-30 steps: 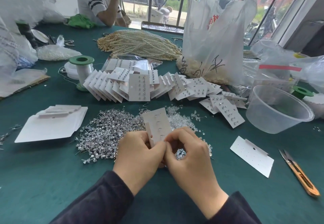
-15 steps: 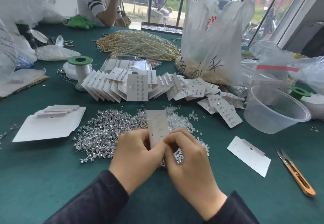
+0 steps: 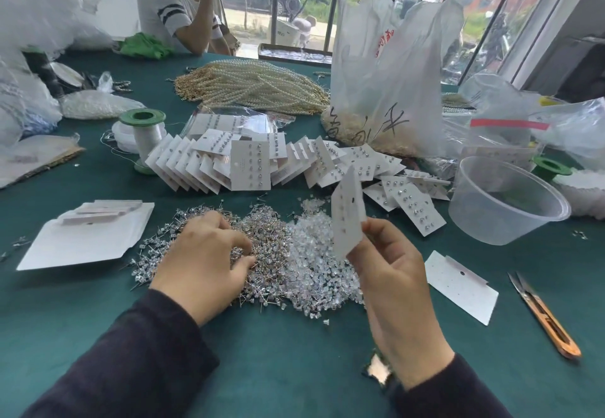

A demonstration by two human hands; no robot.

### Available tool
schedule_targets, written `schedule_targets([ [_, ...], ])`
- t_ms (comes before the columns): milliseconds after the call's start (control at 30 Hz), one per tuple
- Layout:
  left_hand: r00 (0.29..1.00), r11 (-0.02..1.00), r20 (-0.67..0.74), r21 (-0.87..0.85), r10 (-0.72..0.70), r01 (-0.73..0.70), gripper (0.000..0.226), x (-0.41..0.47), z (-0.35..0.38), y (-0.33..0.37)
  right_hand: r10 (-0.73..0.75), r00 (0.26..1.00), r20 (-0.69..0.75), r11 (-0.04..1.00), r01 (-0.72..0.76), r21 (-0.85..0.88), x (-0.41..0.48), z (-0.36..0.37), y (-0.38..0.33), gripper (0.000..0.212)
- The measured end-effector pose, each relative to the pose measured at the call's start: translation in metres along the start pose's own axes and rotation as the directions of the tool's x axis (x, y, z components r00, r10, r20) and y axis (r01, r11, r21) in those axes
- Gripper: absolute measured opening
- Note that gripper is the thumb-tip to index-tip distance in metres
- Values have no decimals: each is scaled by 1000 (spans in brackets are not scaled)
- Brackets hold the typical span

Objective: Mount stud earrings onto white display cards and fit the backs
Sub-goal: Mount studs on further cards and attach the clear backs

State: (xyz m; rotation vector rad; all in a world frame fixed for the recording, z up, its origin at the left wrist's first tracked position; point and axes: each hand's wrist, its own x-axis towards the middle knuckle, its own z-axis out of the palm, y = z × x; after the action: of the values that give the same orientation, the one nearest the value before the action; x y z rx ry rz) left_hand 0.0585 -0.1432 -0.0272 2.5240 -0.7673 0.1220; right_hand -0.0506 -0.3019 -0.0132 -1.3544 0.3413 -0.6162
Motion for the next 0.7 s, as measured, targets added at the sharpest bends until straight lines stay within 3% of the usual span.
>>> schedule_targets([
  [100,999,999,-32,-51,-17,15,11,-1,1,4,153,986,70,954,-165,251,1,-1,-3,15],
  [233,995,995,-94,-97,-32,22,6,1,-1,6,284,949,138,877,-315,362,3,-2,-5,29],
  [333,987,972,-143,-233,-69,34,10,2,-6,10,341,922,181,826,-386,411,4,-2,-4,31],
  [467,980,886,-93,-448,-176,117,12,3,-8,12,365,900,240,774,-436,458,4,-2,-3,31],
  [700,973,842,-26,-506,-228,184,22,4,-7,11,386,873,298,736,-486,471,4,-1,-4,41],
])
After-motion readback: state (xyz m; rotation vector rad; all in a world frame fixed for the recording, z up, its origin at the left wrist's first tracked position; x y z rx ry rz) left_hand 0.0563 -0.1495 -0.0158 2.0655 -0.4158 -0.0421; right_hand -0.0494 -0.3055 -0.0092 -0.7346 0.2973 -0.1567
